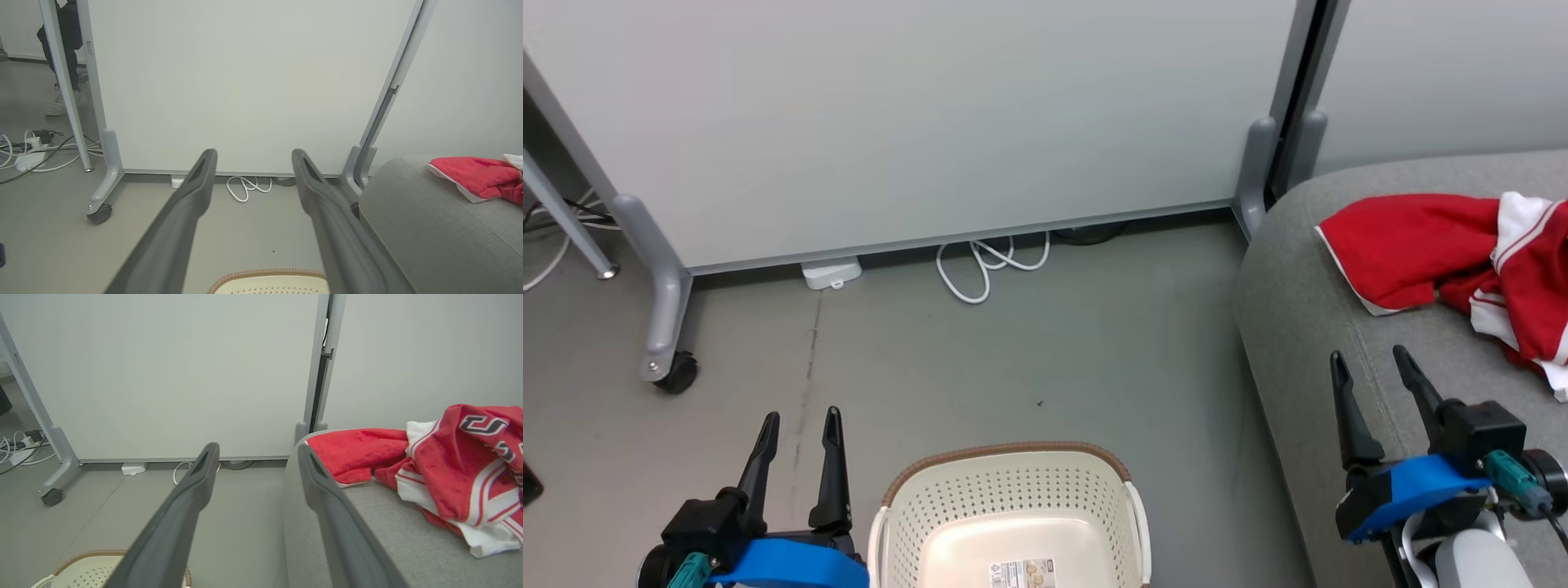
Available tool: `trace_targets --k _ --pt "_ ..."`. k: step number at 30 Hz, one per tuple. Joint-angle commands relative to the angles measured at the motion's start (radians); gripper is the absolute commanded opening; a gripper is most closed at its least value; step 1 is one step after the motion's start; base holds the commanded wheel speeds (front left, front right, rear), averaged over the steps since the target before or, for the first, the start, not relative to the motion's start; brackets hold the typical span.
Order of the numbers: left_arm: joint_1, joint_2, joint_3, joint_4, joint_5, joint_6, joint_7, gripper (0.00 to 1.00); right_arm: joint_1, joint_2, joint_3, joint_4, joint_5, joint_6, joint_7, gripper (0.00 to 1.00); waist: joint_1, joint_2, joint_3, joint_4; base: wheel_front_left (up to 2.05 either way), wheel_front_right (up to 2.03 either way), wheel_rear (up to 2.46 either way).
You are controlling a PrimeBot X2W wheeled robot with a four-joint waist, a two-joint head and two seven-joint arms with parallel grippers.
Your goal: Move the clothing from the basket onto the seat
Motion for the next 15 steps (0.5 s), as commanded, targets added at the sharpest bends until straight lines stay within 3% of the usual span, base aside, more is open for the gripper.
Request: trace_targets --k 1,15 --pt "0.015 -0.003 0.01 0.01 0.011 -0.005 -0.003 1.0 0.044 0.003 0.007 -0.028 0.009 0.001 0.005 1.0 0.0002 -0.0001 -0.022 0.02 0.0 0.0 0.0" --pt "0.02 -0.013 0.025 0.069 0.02 -0.009 -0.003 1.0 0.14 0.004 0.051 -0.088 0.087 0.001 0.018 1.0 0.0002 -0.0001 -0.046 0.045 0.0 0.0 0.0"
